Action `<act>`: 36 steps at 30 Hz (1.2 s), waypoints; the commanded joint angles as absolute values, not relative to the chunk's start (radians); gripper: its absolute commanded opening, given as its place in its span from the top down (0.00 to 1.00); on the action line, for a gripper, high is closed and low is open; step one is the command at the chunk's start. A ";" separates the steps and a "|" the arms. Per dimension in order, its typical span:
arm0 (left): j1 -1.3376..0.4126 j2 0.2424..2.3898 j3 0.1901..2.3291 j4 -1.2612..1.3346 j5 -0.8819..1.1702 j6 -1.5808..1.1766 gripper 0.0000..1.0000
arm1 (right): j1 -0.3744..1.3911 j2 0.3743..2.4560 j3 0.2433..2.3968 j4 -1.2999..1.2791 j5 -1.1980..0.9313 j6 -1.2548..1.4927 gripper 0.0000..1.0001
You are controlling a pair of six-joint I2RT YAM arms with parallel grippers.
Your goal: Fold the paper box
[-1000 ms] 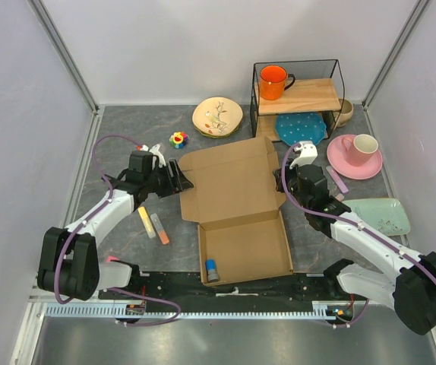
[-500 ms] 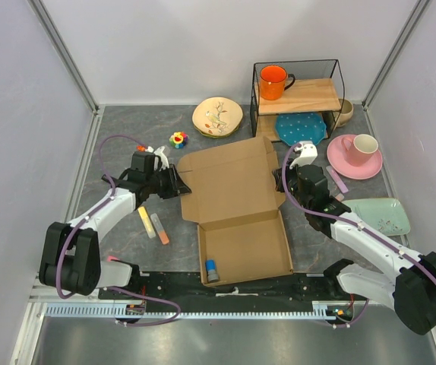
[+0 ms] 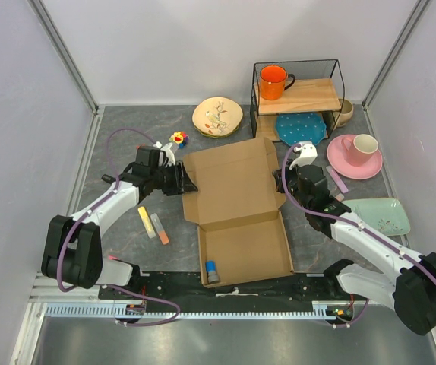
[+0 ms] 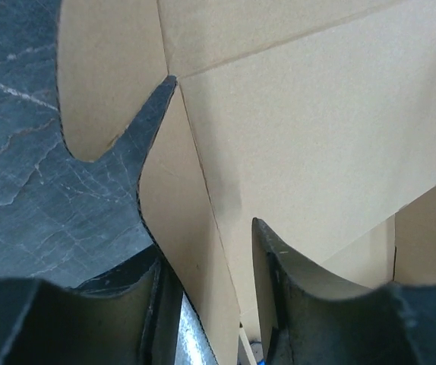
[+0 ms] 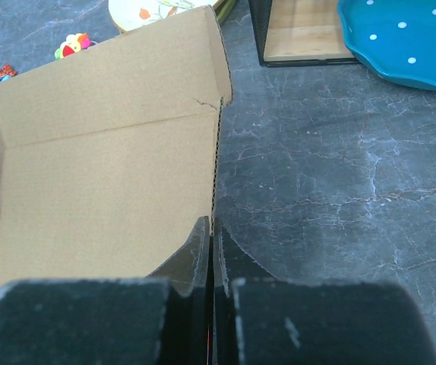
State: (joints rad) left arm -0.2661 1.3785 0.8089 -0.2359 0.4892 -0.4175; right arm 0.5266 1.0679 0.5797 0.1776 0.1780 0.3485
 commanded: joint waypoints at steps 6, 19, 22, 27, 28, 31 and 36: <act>-0.276 1.367 0.842 -0.333 0.514 -0.348 0.71 | 0.532 1.061 0.618 0.206 0.161 0.342 1.00; -0.360 1.203 0.781 0.061 0.224 -0.405 0.98 | 0.532 1.137 0.758 0.109 0.210 0.376 0.76; -0.374 1.166 0.750 0.180 0.147 -0.405 0.98 | 0.532 1.149 0.814 0.054 0.236 0.374 0.61; -0.393 1.147 0.681 0.333 0.114 -0.344 0.98 | 0.532 1.187 0.874 -0.041 0.233 0.359 0.47; -0.396 1.147 0.670 0.368 0.112 -0.331 0.98 | 0.532 1.187 0.870 -0.044 0.230 0.354 0.44; -0.411 1.147 0.635 0.397 0.094 -0.290 0.98 | 0.532 1.178 0.861 -0.070 0.233 0.345 0.38; -0.440 1.154 0.610 0.422 0.052 -0.216 0.98 | 0.532 1.164 0.876 -0.173 0.255 0.324 0.32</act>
